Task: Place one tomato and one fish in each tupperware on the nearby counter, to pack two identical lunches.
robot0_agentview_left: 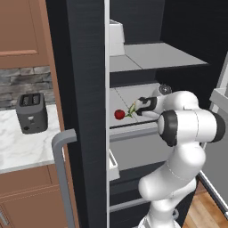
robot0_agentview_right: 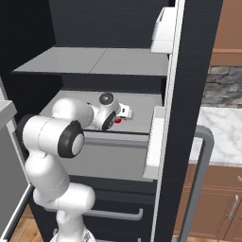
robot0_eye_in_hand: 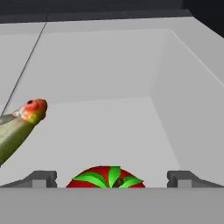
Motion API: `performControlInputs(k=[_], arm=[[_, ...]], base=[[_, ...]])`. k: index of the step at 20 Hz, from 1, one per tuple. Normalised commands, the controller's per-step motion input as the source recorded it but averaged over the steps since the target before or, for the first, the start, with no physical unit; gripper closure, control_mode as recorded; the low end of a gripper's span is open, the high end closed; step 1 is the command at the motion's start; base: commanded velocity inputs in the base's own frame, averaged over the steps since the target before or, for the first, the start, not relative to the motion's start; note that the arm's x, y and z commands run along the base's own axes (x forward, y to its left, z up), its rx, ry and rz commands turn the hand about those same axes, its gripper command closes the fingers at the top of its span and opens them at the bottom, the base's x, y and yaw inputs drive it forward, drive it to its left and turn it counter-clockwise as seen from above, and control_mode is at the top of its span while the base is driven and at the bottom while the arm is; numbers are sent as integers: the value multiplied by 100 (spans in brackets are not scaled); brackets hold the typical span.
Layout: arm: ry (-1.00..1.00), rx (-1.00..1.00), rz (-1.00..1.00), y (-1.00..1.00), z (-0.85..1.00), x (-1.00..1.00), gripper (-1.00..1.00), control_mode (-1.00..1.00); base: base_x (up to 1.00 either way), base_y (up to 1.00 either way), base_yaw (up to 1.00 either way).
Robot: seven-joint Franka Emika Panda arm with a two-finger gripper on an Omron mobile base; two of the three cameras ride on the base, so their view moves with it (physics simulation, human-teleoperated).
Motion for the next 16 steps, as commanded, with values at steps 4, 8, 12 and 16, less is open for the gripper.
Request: performControlInputs(k=[4, 8, 12, 16], arm=[[0, 0, 0, -7, -34, 1, -100, -100], [0, 0, 0, 0, -48, -34, -100, -100], [0, 0, 0, 0, -47, -38, -100, -100], [0, 0, 0, 0, -35, 0, -100, -100]], base=[[0, 0, 0], [0, 0, 0], [0, 0, 0], [0, 0, 0]])
